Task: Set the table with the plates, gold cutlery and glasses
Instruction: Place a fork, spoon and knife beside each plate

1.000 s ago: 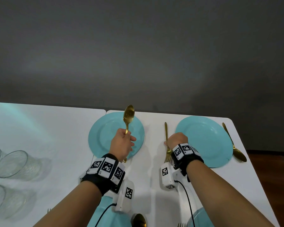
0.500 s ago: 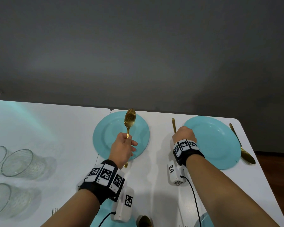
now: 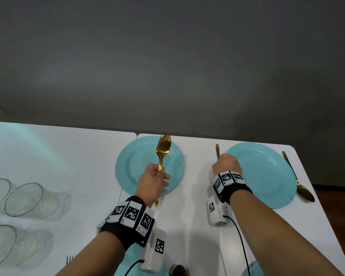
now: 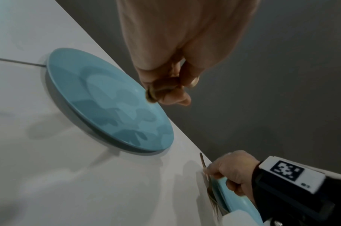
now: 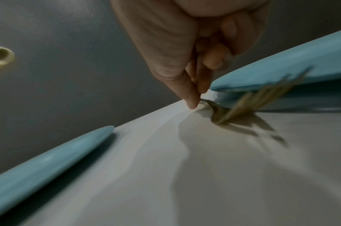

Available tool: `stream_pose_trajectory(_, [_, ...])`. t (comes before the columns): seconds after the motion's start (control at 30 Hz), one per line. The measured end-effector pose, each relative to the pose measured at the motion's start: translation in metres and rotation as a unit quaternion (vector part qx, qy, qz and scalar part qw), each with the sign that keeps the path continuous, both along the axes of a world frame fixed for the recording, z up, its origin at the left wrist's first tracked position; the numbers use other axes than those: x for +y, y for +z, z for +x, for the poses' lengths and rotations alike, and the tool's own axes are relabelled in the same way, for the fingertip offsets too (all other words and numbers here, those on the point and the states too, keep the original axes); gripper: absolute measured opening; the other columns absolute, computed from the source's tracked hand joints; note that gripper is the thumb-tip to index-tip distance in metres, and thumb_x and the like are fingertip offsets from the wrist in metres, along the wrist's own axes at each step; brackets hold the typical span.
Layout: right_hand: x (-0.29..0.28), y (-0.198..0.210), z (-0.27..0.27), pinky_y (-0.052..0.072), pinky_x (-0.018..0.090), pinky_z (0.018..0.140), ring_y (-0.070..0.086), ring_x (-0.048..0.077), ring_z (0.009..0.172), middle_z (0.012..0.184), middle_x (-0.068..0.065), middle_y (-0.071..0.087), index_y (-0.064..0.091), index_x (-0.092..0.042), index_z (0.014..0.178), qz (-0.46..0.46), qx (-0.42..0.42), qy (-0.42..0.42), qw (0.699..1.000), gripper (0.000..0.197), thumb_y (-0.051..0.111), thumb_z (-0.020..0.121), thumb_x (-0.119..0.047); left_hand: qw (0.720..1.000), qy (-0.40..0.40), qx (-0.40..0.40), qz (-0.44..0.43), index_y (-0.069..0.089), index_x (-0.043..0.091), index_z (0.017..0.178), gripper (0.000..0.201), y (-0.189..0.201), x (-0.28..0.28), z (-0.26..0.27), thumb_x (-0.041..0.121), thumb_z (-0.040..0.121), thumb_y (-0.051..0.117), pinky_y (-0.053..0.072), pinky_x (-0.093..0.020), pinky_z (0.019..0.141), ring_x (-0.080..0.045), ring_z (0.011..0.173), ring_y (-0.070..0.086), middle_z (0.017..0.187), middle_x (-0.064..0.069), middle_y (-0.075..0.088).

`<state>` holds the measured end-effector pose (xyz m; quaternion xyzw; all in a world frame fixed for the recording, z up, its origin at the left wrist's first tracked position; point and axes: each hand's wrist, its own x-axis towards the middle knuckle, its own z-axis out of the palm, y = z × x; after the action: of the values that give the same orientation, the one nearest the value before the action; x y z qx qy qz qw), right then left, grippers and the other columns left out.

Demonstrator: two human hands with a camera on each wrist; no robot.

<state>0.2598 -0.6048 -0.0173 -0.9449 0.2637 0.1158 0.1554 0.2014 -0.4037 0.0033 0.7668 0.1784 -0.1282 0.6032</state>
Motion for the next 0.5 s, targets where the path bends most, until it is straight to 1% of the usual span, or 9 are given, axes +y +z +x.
stream_pose_trajectory(0.07, [0.011, 0.010, -0.002, 0.048, 0.030, 0.075, 0.063, 0.030, 0.100, 0.108, 0.013, 0.067, 0.066, -0.006, 0.106, 0.008, -0.016, 0.046, 0.999, 0.023, 0.049, 0.091, -0.011, 1.000, 0.002, 0.005, -0.006, 0.047, 0.014, 0.096, 0.006, 0.001, 0.002, -0.001, 0.017, 0.098, 0.042, 0.042, -0.025, 0.055, -0.014, 0.062, 0.053, 0.081, -0.002, 0.064])
stream_pose_trajectory(0.13, [0.027, 0.022, -0.007, 0.048, 0.029, 0.082, 0.062, 0.027, 0.104, 0.110, 0.008, 0.067, 0.067, -0.014, 0.109, 0.030, -0.065, 0.119, 0.990, 0.024, 0.051, 0.092, -0.019, 1.000, 0.007, 0.008, -0.014, 0.047, 0.018, 0.089, 0.008, 0.005, 0.005, -0.003, 0.016, 0.097, 0.045, 0.040, -0.024, 0.053, -0.014, 0.058, 0.051, 0.080, -0.002, 0.065])
stream_pose_trajectory(0.2, [0.047, 0.034, -0.019, 0.047, 0.028, 0.085, 0.062, 0.022, 0.102, 0.110, 0.002, 0.066, 0.068, -0.019, 0.109, 0.073, -0.134, 0.215, 0.965, 0.023, 0.055, 0.091, -0.023, 1.000, 0.002, 0.012, -0.015, 0.044, 0.020, 0.085, 0.013, 0.009, 0.008, -0.006, 0.014, 0.096, 0.047, 0.039, -0.021, 0.051, -0.013, 0.056, 0.050, 0.080, -0.003, 0.066])
stream_pose_trajectory(0.27, [0.066, 0.048, -0.034, 0.049, 0.027, 0.089, 0.062, 0.017, 0.101, 0.112, -0.002, 0.066, 0.070, -0.020, 0.110, 0.103, -0.183, 0.322, 0.923, 0.023, 0.058, 0.090, -0.023, 1.000, -0.011, 0.011, -0.017, 0.044, 0.018, 0.085, 0.012, 0.015, 0.012, -0.010, 0.013, 0.095, 0.048, 0.039, -0.017, 0.046, -0.012, 0.054, 0.049, 0.078, -0.003, 0.066])
stream_pose_trajectory(0.33, [0.084, 0.061, -0.045, 0.050, 0.031, 0.093, 0.060, 0.016, 0.107, 0.117, -0.003, 0.065, 0.069, -0.019, 0.113, 0.086, -0.172, 0.423, 0.885, 0.025, 0.058, 0.091, -0.022, 0.999, -0.037, 0.009, -0.021, 0.049, 0.011, 0.088, 0.006, 0.023, 0.017, -0.014, 0.009, 0.093, 0.051, 0.038, -0.014, 0.041, -0.010, 0.049, 0.048, 0.070, -0.001, 0.067])
stream_pose_trajectory(0.4, [0.099, 0.070, -0.053, 0.050, 0.033, 0.090, 0.058, 0.016, 0.109, 0.115, -0.003, 0.064, 0.069, -0.020, 0.112, 0.031, -0.120, 0.484, 0.866, 0.025, 0.054, 0.092, -0.024, 0.998, -0.066, 0.002, -0.021, 0.055, 0.009, 0.077, 0.016, 0.033, 0.026, -0.020, 0.003, 0.091, 0.052, 0.037, -0.013, 0.037, -0.007, 0.041, 0.046, 0.054, 0.004, 0.063])
stream_pose_trajectory(0.43, [0.104, 0.076, -0.056, 0.050, 0.033, 0.087, 0.058, 0.016, 0.107, 0.112, -0.003, 0.064, 0.068, -0.021, 0.111, 0.007, -0.101, 0.497, 0.862, 0.024, 0.053, 0.093, -0.023, 0.996, -0.081, 0.007, -0.025, 0.055, 0.010, 0.072, 0.022, 0.037, 0.031, -0.023, 0.000, 0.091, 0.051, 0.035, -0.013, 0.036, -0.005, 0.038, 0.045, 0.053, 0.002, 0.062])
stream_pose_trajectory(0.47, [0.108, 0.081, -0.060, 0.050, 0.033, 0.085, 0.059, 0.017, 0.105, 0.110, -0.002, 0.064, 0.067, -0.023, 0.112, -0.011, -0.087, 0.504, 0.859, 0.025, 0.051, 0.093, -0.022, 0.995, -0.097, 0.014, -0.028, 0.054, 0.012, 0.073, 0.022, 0.041, 0.036, -0.026, 0.000, 0.091, 0.050, 0.035, -0.014, 0.037, -0.005, 0.038, 0.044, 0.059, -0.002, 0.064])
stream_pose_trajectory(0.5, [0.112, 0.086, -0.065, 0.050, 0.033, 0.083, 0.059, 0.018, 0.104, 0.110, -0.001, 0.063, 0.066, -0.023, 0.114, -0.027, -0.078, 0.509, 0.857, 0.026, 0.049, 0.094, -0.021, 0.993, -0.111, 0.020, -0.029, 0.053, 0.012, 0.079, 0.016, 0.043, 0.041, -0.029, 0.002, 0.092, 0.049, 0.035, -0.016, 0.038, -0.007, 0.041, 0.045, 0.068, -0.006, 0.065])
